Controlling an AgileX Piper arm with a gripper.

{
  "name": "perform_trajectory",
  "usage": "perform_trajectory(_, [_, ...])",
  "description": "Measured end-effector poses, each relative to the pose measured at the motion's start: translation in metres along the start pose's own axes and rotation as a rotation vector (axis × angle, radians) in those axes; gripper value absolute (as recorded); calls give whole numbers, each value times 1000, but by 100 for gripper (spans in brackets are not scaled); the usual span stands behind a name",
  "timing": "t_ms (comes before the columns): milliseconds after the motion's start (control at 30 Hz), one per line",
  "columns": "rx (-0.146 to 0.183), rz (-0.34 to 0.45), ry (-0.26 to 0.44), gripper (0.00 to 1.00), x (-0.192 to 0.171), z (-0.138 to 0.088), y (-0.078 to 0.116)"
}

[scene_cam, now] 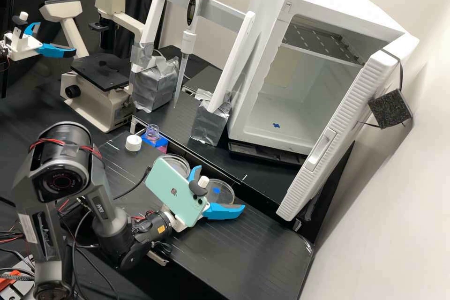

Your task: Close the lid

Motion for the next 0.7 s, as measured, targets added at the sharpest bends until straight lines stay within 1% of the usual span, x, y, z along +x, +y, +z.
perform_trajectory(267, [0,0,0,100,0,0,0])
perform_trajectory(467, [-7,3,-3,100,0,1,1])
perform_trajectory(533, [-15,5,-3,100,0,1,1])
perform_trajectory(600, [-32,5,-3,100,0,1,1])
perform_trajectory(667, [-34,7,-4,100,0,1,1])
perform_trajectory(700, [-41,6,-5,100,-1,1,1])
